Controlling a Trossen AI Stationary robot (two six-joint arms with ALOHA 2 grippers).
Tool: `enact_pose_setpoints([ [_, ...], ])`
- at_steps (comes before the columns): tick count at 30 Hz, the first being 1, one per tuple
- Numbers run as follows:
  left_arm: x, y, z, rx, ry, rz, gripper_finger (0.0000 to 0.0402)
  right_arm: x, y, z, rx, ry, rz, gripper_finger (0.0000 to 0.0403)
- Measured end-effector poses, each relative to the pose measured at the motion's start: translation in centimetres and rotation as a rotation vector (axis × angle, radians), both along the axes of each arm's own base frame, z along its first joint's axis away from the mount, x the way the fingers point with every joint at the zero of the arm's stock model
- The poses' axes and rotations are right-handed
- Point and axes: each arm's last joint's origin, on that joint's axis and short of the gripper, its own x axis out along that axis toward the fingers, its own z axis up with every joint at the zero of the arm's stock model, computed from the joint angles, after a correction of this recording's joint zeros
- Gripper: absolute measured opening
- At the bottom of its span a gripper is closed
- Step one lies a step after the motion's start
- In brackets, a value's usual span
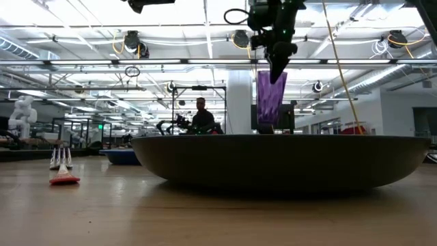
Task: Pick and place plate/cup/fork/spoon on tray
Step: Put the violet cup on the blue serving tray
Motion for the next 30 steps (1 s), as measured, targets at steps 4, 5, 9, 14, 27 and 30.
enact_pose_setpoints([
  [4,0.0,0.0,0.0,0.0,0.001,0.0,0.0019,0.1,-0.9,-0.9,0.043,-0.001,-0.032,0.0002],
  [5,0.0,0.0,0.0,0.0,0.0,0.0,0.0019,0.2,-1.2,-1.2,0.049,0.004,-0.037,0.0002],
  [9,0.0,0.0,0.0,0.0,0.001,0.0,0.0019,0.1,-1.6,-1.7,0.081,-0.021,-0.037,0.0002],
  [14,0.0,0.0,0.0,0.003,0.001,-0.001,0.0019,0.1,-1.8,-3.1,0.097,-0.006,-0.039,0.0003],
  [27,0.0,0.0,0.0,0.004,0.004,-0.001,0.0019,-0.2,-1.6,-7.0,0.137,0.059,-0.017,0.0004],
  [30,0.0,0.0,0.0,0.005,0.004,-0.001,0.0019,-0.2,-1.6,-7.2,0.134,0.059,-0.009,0.0004],
])
